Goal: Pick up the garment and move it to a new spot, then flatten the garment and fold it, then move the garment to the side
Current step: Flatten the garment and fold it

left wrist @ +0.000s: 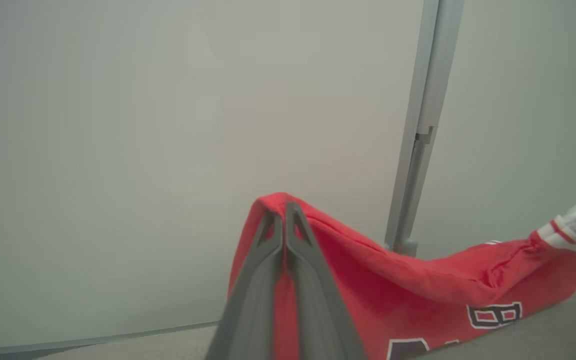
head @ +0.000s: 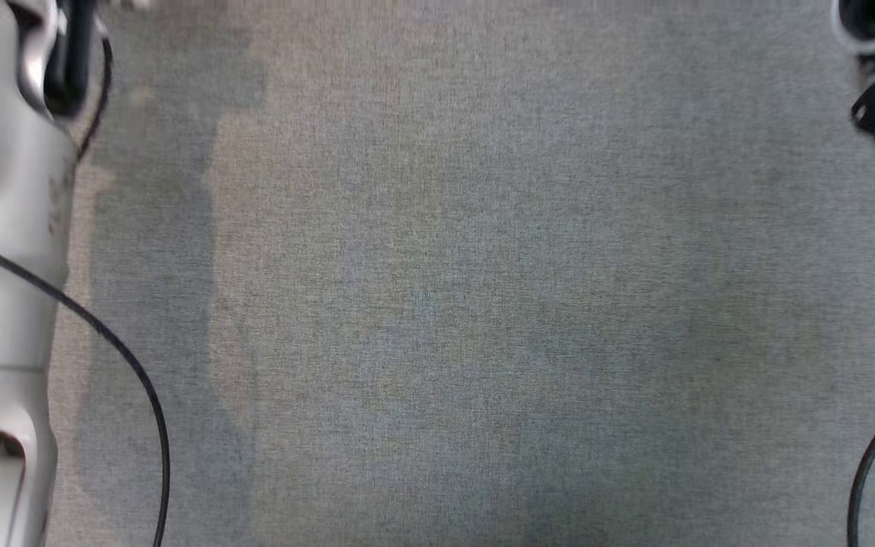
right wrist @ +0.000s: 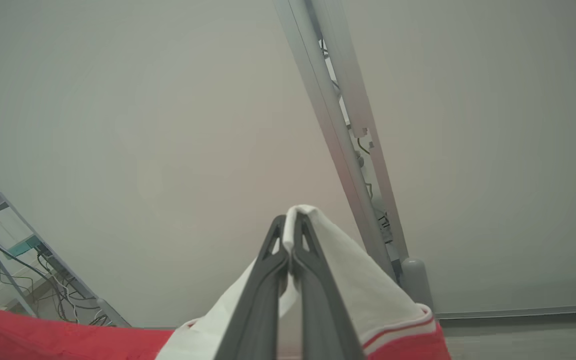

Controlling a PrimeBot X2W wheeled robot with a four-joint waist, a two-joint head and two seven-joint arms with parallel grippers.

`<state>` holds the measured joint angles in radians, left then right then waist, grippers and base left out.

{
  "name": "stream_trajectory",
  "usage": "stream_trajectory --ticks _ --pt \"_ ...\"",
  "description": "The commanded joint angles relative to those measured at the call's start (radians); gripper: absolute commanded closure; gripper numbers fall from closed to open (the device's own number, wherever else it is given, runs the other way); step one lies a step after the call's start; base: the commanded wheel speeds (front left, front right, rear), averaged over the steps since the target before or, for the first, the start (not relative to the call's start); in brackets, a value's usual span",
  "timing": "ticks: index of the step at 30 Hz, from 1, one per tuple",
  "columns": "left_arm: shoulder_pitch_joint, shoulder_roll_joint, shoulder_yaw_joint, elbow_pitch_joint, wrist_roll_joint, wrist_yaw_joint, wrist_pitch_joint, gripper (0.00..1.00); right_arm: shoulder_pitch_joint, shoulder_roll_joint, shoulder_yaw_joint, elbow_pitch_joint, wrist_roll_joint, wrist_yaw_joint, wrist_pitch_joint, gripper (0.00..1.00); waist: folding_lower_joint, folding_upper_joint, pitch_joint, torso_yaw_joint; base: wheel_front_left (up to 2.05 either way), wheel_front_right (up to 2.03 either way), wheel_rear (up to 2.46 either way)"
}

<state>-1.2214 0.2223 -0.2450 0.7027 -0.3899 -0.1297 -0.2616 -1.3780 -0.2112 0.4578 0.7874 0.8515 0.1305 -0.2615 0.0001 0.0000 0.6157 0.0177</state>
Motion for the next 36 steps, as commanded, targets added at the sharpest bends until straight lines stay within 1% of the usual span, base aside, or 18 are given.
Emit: stream_trajectory --ticks 1,7,12,13,16,21,25,36 --pt "0.058 0.015 -0.022 -0.003 0.003 -0.001 -0.004 1.0 0.056 -0.005 0.013 -0.002 0.03 0.001 -0.005 1.0 -0.0001 0.0 -0.044 -0.007 0.0 0.0 0.0" --pt "0.219 0.013 -0.066 0.025 -0.002 -0.001 -0.004 1.0 0.223 -0.016 0.058 -0.014 0.106 0.001 -0.005 1.0 -0.0001 0.0 -0.143 -0.015 0.0 0.0 0.0" --pt "0.339 0.023 -0.103 0.059 0.024 -0.001 -0.004 1.0 0.359 -0.024 0.081 -0.021 0.16 0.001 -0.005 1.0 -0.0001 0.0 -0.225 -0.021 0.0 0.0 0.0" --pt "0.339 0.023 -0.103 0.059 0.024 -0.001 -0.004 1.0 0.359 -0.024 0.081 -0.021 0.16 0.001 -0.005 1.0 -0.0001 0.0 -0.225 -0.021 0.0 0.0 0.0" --pt "0.404 0.021 -0.101 0.075 0.028 -0.001 -0.004 1.0 0.434 -0.021 0.089 -0.013 0.198 0.001 -0.005 1.0 -0.0001 0.0 -0.274 -0.027 0.0 0.0 0.0" --pt "0.504 0.023 -0.11 0.084 0.049 -0.001 -0.004 1.0 0.526 -0.02 0.157 0.005 0.255 0.001 0.012 1.0 -0.0001 0.0 -0.334 -0.033 0.0 0.0 0.0" --pt "0.561 0.024 -0.099 0.08 0.061 -0.001 -0.004 1.0 0.583 -0.029 0.186 0.005 0.311 0.001 0.031 1.0 -0.0001 0.0 -0.367 -0.035 0.0 0.0 0.0" --pt "0.712 0.028 -0.086 0.076 0.095 -0.001 -0.004 1.0 0.728 -0.061 0.214 -0.013 0.421 0.001 0.07 1.0 -0.0001 0.0 -0.452 -0.043 0.0 0.0 0.0"
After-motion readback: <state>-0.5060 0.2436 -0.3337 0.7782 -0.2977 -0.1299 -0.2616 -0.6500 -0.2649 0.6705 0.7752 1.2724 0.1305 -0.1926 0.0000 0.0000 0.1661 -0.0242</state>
